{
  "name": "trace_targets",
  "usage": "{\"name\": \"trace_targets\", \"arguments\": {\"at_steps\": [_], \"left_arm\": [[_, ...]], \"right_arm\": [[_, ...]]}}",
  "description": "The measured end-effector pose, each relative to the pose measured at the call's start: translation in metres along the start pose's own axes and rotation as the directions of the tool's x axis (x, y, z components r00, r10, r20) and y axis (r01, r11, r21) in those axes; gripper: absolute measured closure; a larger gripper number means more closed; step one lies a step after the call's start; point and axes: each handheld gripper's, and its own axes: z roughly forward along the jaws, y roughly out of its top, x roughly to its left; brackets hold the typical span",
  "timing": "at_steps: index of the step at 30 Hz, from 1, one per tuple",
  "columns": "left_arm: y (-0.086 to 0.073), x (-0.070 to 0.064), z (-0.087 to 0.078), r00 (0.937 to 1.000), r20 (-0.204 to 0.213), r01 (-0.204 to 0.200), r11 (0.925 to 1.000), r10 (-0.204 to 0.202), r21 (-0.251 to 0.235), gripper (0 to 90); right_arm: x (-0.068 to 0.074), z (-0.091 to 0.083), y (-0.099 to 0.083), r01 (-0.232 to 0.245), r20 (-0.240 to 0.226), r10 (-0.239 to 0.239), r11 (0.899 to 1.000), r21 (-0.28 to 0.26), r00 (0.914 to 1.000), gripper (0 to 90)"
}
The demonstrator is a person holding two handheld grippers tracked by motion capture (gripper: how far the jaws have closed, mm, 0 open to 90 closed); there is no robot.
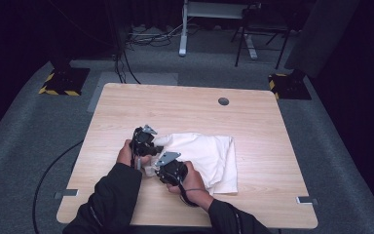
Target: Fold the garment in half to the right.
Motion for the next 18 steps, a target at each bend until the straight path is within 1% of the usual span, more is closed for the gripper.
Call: {"name": "trace_targets", "arguments": {"at_steps": [3,7,9,10,12,14,15,18], "left_arm": [[0.0,-0.001,-0.001,1.0,-0.007,0.006,1.0,-0.006,0.003,72.9],[-0.001,-0.003,-0.004,0.9995,-0.03,0.007,0.9999,-0.007,0.009,73.2],[-0.002,-0.005,-0.005,0.999,-0.042,0.018,0.9998,-0.017,0.006,73.4],[-0.002,-0.005,-0.007,0.9989,-0.043,0.017,0.9998,-0.017,0.004,73.5],[-0.004,-0.006,-0.011,0.9986,-0.044,0.03,0.9995,-0.03,-0.009,73.6],[-0.005,-0.006,-0.014,0.9986,-0.04,0.035,0.9993,-0.036,-0.014,73.6],[-0.005,-0.006,-0.017,0.9986,-0.043,0.03,0.9994,-0.031,-0.018,73.6],[-0.007,-0.007,-0.021,0.9985,-0.043,0.034,0.9992,-0.035,-0.022,73.6]], "right_arm": [[0.001,-0.001,0.0,0.002,-0.002,-0.002,1.0,-0.003,1.0,77.0],[0.003,-0.001,0.001,0.007,-0.01,-0.007,1.0,-0.008,0.9999,77.4],[0.004,-0.001,0.002,0.006,-0.014,-0.006,1.0,-0.009,0.9999,77.5],[0.004,-0.002,0.002,0.005,-0.017,-0.005,1.0,-0.013,0.9998,77.6],[0.005,-0.003,0.002,-0.001,-0.024,0.0,1.0,-0.024,0.9997,77.6],[0.005,-0.004,0.003,0.004,-0.028,-0.005,0.999,-0.031,0.9996,77.7],[0.006,-0.005,0.004,0.007,-0.032,-0.008,0.999,-0.036,0.9995,77.7],[0.009,-0.007,0.005,0.015,-0.039,-0.017,0.999,-0.043,0.9991,77.7]]}}
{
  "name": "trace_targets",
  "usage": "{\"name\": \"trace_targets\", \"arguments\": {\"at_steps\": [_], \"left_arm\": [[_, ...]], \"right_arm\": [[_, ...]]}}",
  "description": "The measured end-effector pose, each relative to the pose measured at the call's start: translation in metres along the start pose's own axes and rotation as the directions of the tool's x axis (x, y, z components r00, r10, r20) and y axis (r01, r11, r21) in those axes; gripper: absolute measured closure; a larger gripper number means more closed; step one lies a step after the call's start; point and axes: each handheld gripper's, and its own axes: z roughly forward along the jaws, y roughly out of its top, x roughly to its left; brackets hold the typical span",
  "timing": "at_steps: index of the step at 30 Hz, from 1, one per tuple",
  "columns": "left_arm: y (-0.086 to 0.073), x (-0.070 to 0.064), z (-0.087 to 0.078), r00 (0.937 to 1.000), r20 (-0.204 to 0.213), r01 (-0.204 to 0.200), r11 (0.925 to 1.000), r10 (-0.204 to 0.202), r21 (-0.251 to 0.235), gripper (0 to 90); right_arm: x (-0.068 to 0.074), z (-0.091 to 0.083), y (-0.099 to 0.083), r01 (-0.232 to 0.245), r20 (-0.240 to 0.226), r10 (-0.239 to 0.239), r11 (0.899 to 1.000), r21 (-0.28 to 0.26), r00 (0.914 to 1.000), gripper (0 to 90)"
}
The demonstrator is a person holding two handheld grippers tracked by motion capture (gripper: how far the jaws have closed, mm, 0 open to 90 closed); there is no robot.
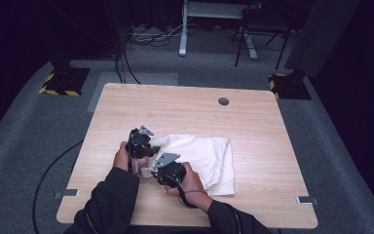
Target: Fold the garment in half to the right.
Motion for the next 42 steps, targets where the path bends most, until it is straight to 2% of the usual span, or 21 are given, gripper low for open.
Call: {"name": "trace_targets", "arguments": {"at_steps": [10,14,20,23,28,38,42], "left_arm": [[-0.001,-0.003,-0.011,1.0,0.0,0.004,0.9998,-0.004,-0.021,73.6],[0.001,-0.007,-0.015,0.9997,-0.015,-0.022,0.9995,0.021,-0.024,73.6],[0.006,-0.014,-0.023,0.9988,-0.01,-0.048,0.998,0.047,-0.042,73.7],[0.005,-0.014,-0.026,0.9991,-0.012,-0.041,0.9979,0.041,-0.049,73.7],[0.0,-0.01,-0.031,0.9999,-0.01,-0.009,0.9988,0.008,-0.048,73.8],[0.001,-0.016,-0.052,0.9965,-0.081,-0.019,0.9995,0.017,-0.025,73.8],[0.013,-0.025,-0.057,0.9925,-0.101,-0.071,0.9974,0.069,-0.016,73.8]], "right_arm": [[0.005,-0.003,0.003,0.017,-0.007,-0.017,1.0,-0.017,0.9998,77.6],[0.007,-0.003,0.003,0.017,-0.012,-0.017,1.0,-0.026,0.9998,77.6],[0.009,-0.005,0.002,0.015,-0.005,-0.015,0.999,-0.043,0.9999,77.6],[0.01,-0.006,0.004,0.021,-0.003,-0.021,0.998,-0.052,0.9998,77.6],[0.012,-0.004,0.007,0.022,-0.016,-0.023,0.998,-0.056,0.9996,77.6],[0.02,-0.009,0.019,0.04,-0.049,-0.044,0.995,-0.092,0.9978,77.9],[0.02,-0.016,0.019,0.025,-0.053,-0.032,0.992,-0.123,0.9981,77.9]]}}
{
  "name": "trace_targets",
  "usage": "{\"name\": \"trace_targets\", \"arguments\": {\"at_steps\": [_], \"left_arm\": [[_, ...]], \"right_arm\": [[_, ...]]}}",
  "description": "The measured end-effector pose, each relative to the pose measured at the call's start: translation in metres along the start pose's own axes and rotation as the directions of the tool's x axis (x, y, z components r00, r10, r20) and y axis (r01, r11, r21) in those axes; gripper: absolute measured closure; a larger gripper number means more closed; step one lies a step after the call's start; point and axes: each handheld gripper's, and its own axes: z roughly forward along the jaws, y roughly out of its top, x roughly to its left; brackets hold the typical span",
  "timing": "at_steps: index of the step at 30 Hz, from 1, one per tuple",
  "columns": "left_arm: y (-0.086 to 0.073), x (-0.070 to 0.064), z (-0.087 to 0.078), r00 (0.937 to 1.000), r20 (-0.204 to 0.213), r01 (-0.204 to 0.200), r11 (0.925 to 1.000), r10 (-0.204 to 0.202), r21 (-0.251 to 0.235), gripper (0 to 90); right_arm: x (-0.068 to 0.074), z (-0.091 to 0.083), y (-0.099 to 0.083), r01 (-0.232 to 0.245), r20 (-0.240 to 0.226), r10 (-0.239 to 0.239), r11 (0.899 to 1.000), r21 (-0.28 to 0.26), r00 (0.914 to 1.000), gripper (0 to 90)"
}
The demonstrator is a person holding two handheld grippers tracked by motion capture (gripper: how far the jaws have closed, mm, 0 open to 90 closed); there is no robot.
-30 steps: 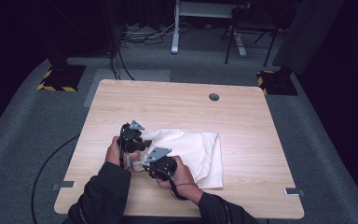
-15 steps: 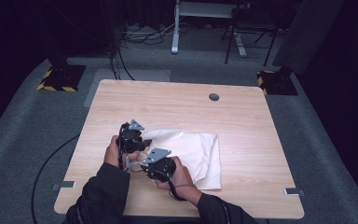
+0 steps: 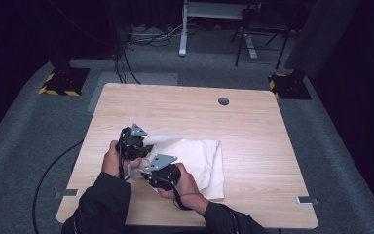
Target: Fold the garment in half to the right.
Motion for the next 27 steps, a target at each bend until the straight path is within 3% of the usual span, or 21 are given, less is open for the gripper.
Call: {"name": "trace_targets", "arguments": {"at_steps": [3,5,7,12,14,15,18,20,22,24,27], "left_arm": [[0.016,-0.014,-0.003,0.998,-0.004,-0.063,0.998,0.063,0.005,73.7],[0.027,-0.026,-0.005,0.9923,0.011,-0.123,0.9924,0.123,-0.001,73.6],[0.04,-0.041,-0.003,0.9807,0.021,-0.194,0.9809,0.194,0.005,73.4],[0.068,-0.072,0.012,0.9471,0.081,-0.314,0.9484,0.31,0.042,73.2],[0.079,-0.081,0.015,0.9397,0.079,-0.338,0.9395,0.333,0.058,73.3],[0.084,-0.084,0.016,0.9392,0.097,-0.336,0.9403,0.329,0.056,73.3],[0.096,-0.09,0.014,0.9408,0.051,-0.339,0.9372,0.335,0.084,74.0],[0.093,-0.084,0.013,0.95,0.071,-0.309,0.9481,0.304,0.075,74.5],[0.084,-0.074,0.012,0.9641,0.037,-0.265,0.9617,0.263,0.07,75.1],[0.071,-0.062,0.007,0.9756,0.021,-0.22,0.9736,0.219,0.062,75.4],[0.05,-0.04,-0.009,0.9885,0.002,-0.151,0.9875,0.151,0.046,75.5]], "right_arm": [[-0.002,-0.01,-0.001,-0.017,0.006,0.017,0.999,-0.03,0.9998,77.9],[-0.004,-0.017,-0.003,-0.026,0.005,0.026,0.998,-0.05,0.9996,77.9],[-0.004,-0.024,-0.006,-0.032,0.019,0.033,0.997,-0.064,0.9993,77.9],[-0.008,-0.045,-0.016,-0.067,0.079,0.077,0.991,-0.117,0.9939,78.3],[-0.013,-0.056,-0.023,-0.095,0.096,0.109,0.986,-0.141,0.9894,79.0],[-0.014,-0.061,-0.026,-0.103,0.102,0.12,0.983,-0.155,0.9875,79.5],[-0.019,-0.079,-0.033,-0.121,0.121,0.143,0.977,-0.174,0.9823,80.5],[-0.023,-0.083,-0.032,-0.122,0.105,0.138,0.981,-0.15,0.9848,80.8],[-0.022,-0.081,-0.028,-0.096,0.107,0.111,0.986,-0.133,0.9881,81.4],[-0.021,-0.072,-0.02,-0.081,0.081,0.09,0.99,-0.112,0.9926,81.8],[-0.016,-0.055,-0.006,-0.045,0.035,0.048,0.995,-0.088,0.9982,82.0]]}}
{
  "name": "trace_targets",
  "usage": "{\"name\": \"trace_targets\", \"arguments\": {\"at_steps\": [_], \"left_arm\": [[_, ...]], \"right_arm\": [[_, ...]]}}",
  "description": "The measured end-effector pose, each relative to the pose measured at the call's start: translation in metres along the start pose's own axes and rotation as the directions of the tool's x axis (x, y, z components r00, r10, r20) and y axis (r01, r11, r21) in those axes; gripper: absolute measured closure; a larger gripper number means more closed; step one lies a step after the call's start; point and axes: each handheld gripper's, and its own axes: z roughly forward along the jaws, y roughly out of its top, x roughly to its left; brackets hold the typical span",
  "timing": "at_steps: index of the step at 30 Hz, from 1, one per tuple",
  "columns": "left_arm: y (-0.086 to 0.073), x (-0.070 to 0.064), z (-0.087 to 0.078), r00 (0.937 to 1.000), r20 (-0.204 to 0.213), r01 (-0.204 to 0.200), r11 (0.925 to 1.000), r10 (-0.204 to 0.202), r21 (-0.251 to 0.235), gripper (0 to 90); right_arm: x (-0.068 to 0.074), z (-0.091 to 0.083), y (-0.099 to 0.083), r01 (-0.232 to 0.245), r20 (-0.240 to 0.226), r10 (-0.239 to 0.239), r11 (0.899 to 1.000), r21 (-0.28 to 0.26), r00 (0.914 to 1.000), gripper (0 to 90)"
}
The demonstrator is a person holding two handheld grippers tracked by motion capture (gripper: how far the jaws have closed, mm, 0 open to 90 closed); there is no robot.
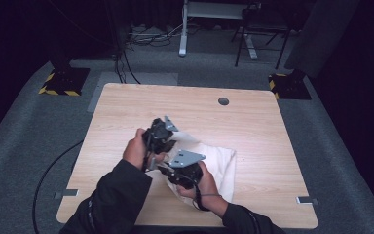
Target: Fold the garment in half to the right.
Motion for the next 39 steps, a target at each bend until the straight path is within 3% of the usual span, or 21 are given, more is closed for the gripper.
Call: {"name": "trace_targets", "arguments": {"at_steps": [3,5,8,10,12,15,17,21,22,24,26,28,29,30,31,32,33,35,36,38,39], "left_arm": [[-0.022,0.014,-0.017,0.998,-0.024,0.059,0.9981,-0.059,-0.016,75.5],[-0.023,0.016,-0.029,0.9977,-0.036,0.057,0.9981,-0.058,-0.022,75.5],[-0.002,-0.003,-0.042,0.9956,-0.085,-0.039,0.9992,0.039,-0.006,75.4],[0.019,-0.025,-0.04,0.9913,-0.057,-0.12,0.9928,0.119,-0.009,75.2],[0.037,-0.051,-0.024,0.9781,-0.021,-0.206,0.9781,0.207,0.028,75.1],[0.051,-0.082,0.013,0.9599,0.054,-0.279,0.956,0.275,0.09,74.9],[0.054,-0.095,0.038,0.9524,0.129,-0.29,0.9506,0.276,0.109,74.6],[0.06,-0.117,0.074,0.9435,0.194,-0.297,0.9455,0.269,0.134,73.2],[0.06,-0.12,0.082,0.9449,0.206,-0.285,0.9495,0.255,0.132,72.1],[0.06,-0.123,0.095,0.9399,0.237,-0.284,0.9479,0.246,0.143,69.4],[0.059,-0.12,0.103,0.9466,0.258,-0.232,0.9648,0.194,0.125,60.1],[0.058,-0.116,0.107,0.9569,0.252,-0.174,0.9796,0.144,0.101,38.1],[0.057,-0.113,0.106,0.9558,0.26,-0.161,0.9841,0.137,0.074,29.1],[0.056,-0.109,0.104,0.9478,0.295,-0.14,0.9893,0.121,0.043,26.3],[0.055,-0.104,0.1,0.935,0.339,-0.115,0.9933,0.105,0.009,21.8],[0.055,-0.098,0.094,0.9363,0.342,-0.078,0.9967,0.081,-0.025,19.0],[0.055,-0.092,0.087,0.9389,0.339,-0.047,0.9977,0.061,-0.048,16.5],[0.054,-0.08,0.075,0.9251,0.377,-0.012,0.9961,0.044,-0.087,12.5],[0.052,-0.074,0.068,0.9271,0.372,-0.006,0.9933,0.049,-0.115,12.1],[0.047,-0.063,0.054,0.9414,0.331,-0.014,0.987,0.067,-0.16,12.1],[0.043,-0.059,0.047,0.9427,0.325,-0.014,0.9831,0.074,-0.183,11.3]], "right_arm": [[0.011,0.013,0.016,0.039,-0.045,-0.039,0.999,-0.002,0.9982,82.1],[0.019,0.014,0.025,0.079,-0.056,-0.08,0.997,-0.02,0.9953,82.1],[0.022,-0.002,0.027,0.074,-0.049,-0.077,0.995,-0.059,0.9958,82.1],[0.017,-0.023,0.018,0.047,-0.019,-0.049,0.995,-0.093,0.9986,82.1],[0.011,-0.041,0.002,0.006,0.013,-0.005,0.994,-0.107,0.9999,82.0],[0.0,-0.059,-0.033,-0.085,0.038,0.089,0.991,-0.101,0.9953,81.9],[-0.006,-0.067,-0.057,-0.137,0.052,0.141,0.987,-0.088,0.9886,81.9],[-0.016,-0.078,-0.091,-0.236,0.054,0.239,0.97,-0.056,0.9695,81.6],[-0.018,-0.081,-0.097,-0.251,0.059,0.254,0.967,-0.052,0.9654,81.5],[-0.023,-0.084,-0.107,-0.284,0.055,0.285,0.958,-0.032,0.957,81.1],[-0.026,-0.087,-0.115,-0.314,0.059,0.315,0.949,-0.016,0.9474,80.9],[-0.028,-0.087,-0.121,-0.335,0.05,0.334,0.942,0.004,0.9411,80.5],[-0.029,-0.087,-0.123,-0.343,0.049,0.342,0.939,0.009,0.9385,80.5],[-0.029,-0.088,-0.125,-0.344,0.047,0.343,0.939,0.013,0.938,80.4],[-0.029,-0.088,-0.126,-0.344,0.043,0.342,0.939,0.023,0.9386,80.2],[-0.028,-0.088,-0.127,-0.344,0.043,0.343,0.938,0.032,0.9383,79.9],[-0.028,-0.089,-0.128,-0.338,0.049,0.337,0.94,0.035,0.9404,79.9],[-0.028,-0.09,-0.131,-0.338,0.041,0.336,0.94,0.053,0.9408,78.8],[-0.028,-0.091,-0.131,-0.335,0.044,0.333,0.94,0.059,0.9418,77.6],[-0.028,-0.093,-0.131,-0.33,0.042,0.328,0.941,0.076,0.9437,73.4],[-0.027,-0.094,-0.131,-0.316,0.045,0.313,0.945,0.083,0.9487,72.6]]}}
